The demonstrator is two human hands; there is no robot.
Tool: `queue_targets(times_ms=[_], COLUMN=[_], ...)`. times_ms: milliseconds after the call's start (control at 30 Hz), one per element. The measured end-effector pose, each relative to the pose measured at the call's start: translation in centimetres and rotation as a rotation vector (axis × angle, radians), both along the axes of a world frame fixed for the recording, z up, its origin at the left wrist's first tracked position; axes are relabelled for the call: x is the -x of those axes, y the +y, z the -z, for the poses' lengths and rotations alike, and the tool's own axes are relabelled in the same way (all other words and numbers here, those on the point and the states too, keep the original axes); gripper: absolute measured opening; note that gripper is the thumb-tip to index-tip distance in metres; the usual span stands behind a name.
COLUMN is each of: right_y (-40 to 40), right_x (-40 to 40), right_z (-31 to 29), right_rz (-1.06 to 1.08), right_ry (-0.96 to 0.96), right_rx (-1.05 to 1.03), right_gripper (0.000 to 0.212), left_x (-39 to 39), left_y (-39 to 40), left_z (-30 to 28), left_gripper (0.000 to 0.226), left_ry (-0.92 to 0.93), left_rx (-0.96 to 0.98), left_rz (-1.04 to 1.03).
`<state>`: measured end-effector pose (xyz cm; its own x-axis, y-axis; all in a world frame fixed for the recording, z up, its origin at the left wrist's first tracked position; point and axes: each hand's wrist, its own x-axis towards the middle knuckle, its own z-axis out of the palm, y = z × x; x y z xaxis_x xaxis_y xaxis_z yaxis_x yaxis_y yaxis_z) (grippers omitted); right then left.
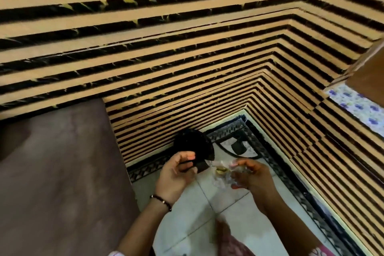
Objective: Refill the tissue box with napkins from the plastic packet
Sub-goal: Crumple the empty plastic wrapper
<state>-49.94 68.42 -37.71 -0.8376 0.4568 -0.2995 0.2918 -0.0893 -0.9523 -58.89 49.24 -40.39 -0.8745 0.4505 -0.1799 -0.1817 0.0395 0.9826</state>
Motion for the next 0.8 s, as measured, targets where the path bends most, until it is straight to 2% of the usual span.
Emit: queue_targets(times_ms=[167, 300, 367, 467, 567, 600, 700, 800], right_y=[5.9, 11.4, 13.4, 15.9, 16.6, 17.0, 17.7, 17.4], right_x=[6.7, 12.6, 15.2, 19.4, 22.5, 23.4, 26.1, 27.9], right_z=[3.7, 6.6, 8.4, 12.8, 18.0, 20.5, 27.7, 35.9], right_rz=[-0.065, -0.125, -0.156, -0.285, -0.479, -0.509, -0.575, -0.627], right_ry=[-0.068, -0.143, -0.166, -0.253, -0.292, -0.299, -0.297, -0.254], right_rx=[-0.044, -0.091, -0.125, -0.14, -0.326, -0.363, -0.413, -0.58], right_gripper=[0.037, 0.031, 0.037, 0.039, 0.024, 0.026, 0.027, 0.044], left_x=[4.9, 7.9, 9.4, 11.8, 14.4, 15.3, 17.7, 18.6], left_y=[3.3, 7.8, 9.8, 12.3, 13.4, 13.7, 14.2, 14.9], left_z=[4.1, 7.9, 9.9, 13.4, 17.7, 20.0, 26.9, 34.6], left_gripper=[0.03, 0.026, 0.024, 0.031, 0.051, 0.054, 0.06, 0.07], left_ry=[-0.032, -0.003, 0.011, 0.089, 0.087, 0.064, 0.021, 0.016], left_rx=[-0.012, 0.177, 0.322, 0.605, 0.854, 0.916, 1.035, 1.09], left_rz=[-0.237, -0.325, -0.314, -0.187, 0.006, 0.017, 0.016, 0.183])
